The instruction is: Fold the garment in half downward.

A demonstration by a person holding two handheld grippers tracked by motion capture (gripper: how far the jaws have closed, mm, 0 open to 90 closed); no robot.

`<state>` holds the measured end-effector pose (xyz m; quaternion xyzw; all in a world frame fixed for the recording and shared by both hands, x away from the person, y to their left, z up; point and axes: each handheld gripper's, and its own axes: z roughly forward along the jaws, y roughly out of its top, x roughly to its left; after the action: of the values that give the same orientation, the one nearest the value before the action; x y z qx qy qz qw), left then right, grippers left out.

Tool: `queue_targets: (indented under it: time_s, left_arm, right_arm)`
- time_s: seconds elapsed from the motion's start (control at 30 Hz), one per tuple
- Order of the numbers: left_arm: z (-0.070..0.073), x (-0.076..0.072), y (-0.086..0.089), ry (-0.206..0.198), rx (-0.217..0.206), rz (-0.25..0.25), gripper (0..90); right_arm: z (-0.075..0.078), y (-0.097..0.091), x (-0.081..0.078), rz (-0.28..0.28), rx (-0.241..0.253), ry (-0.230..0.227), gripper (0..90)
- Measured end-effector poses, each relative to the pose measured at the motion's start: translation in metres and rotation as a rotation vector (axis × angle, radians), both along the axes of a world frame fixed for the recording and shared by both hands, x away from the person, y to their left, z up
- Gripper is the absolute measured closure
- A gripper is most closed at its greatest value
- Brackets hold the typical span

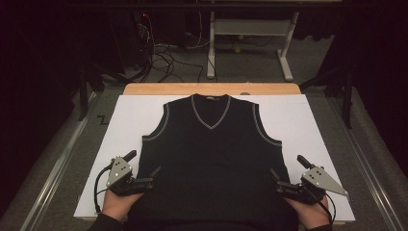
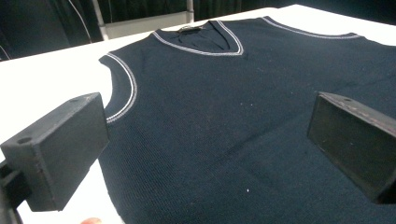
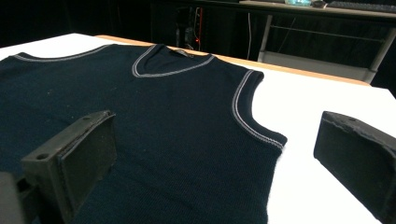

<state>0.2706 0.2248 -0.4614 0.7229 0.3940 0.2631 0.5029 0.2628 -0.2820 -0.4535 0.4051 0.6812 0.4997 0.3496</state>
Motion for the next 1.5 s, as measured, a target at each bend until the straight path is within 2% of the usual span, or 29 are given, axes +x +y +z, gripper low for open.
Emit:
queue_targets:
  time_s: [0.3,0.4,0.47,0.57,0.7,0.87,0.9,1.03,1.1,1.23,1.27,1.33,1.37,1.4,1.43,1.47,1.5]
  left_arm:
    - [0.001,0.003,0.001,-0.004,-0.018,0.003,0.0]
    - [0.001,0.006,0.000,0.013,-0.030,0.000,0.0]
    - [0.000,0.007,-0.001,0.022,-0.033,-0.011,0.0]
    - [0.000,0.007,-0.003,0.015,-0.024,-0.025,0.0]
    - [0.001,0.007,-0.002,0.014,-0.048,-0.030,0.0]
    - [0.004,0.008,-0.001,0.014,-0.051,-0.033,0.0]
    - [0.005,0.010,0.001,0.022,-0.042,-0.024,0.0]
    - [0.005,0.021,0.008,0.064,-0.051,0.020,0.0]
    - [0.004,0.027,0.010,0.084,-0.050,0.041,0.0]
    - [0.001,0.040,0.016,0.150,-0.029,0.085,0.0]
    - [0.000,0.042,0.017,0.157,-0.028,0.090,3.1]
    - [-0.002,0.046,0.018,0.182,-0.015,0.107,4.2]
    - [-0.003,0.048,0.019,0.197,-0.013,0.112,11.3]
    - [-0.004,0.051,0.020,0.216,-0.009,0.115,11.3]
    - [-0.006,0.053,0.020,0.238,-0.002,0.127,13.8]
    - [-0.007,0.056,0.021,0.269,0.011,0.139,18.3]
    - [-0.008,0.060,0.022,0.302,0.015,0.135,18.3]
  right_arm:
    - [-0.002,0.000,0.003,0.007,-0.010,0.000,0.1]
    - [-0.003,0.001,0.006,0.011,-0.005,0.003,0.1]
    - [-0.003,0.002,0.008,0.017,-0.007,0.002,0.1]
    - [-0.001,0.003,0.007,0.020,-0.013,-0.006,0.1]
    - [0.001,0.005,0.008,0.009,-0.015,-0.007,0.2]
    - [0.004,0.009,0.014,-0.013,-0.025,0.004,0.2]
    - [0.005,0.010,0.019,-0.022,-0.027,0.024,0.2]
    - [0.004,0.012,0.030,-0.033,-0.047,0.046,0.2]
    - [0.003,0.014,0.039,-0.036,-0.068,0.080,0.1]
    - [0.002,0.015,0.049,-0.042,-0.076,0.117,0.2]
    - [0.002,0.015,0.057,-0.047,-0.084,0.141,0.5]
    - [0.002,0.016,0.061,-0.049,-0.090,0.150,0.9]
    - [0.001,0.016,0.068,-0.067,-0.097,0.172,2.1]
    - [0.001,0.016,0.068,-0.067,-0.097,0.172,2.1]
    - [0.001,0.014,0.076,-0.081,-0.085,0.197,4.1]
    - [0.000,0.012,0.079,-0.088,-0.079,0.213,5.0]
    - [0.000,0.012,0.079,-0.088,-0.079,0.213,5.0]
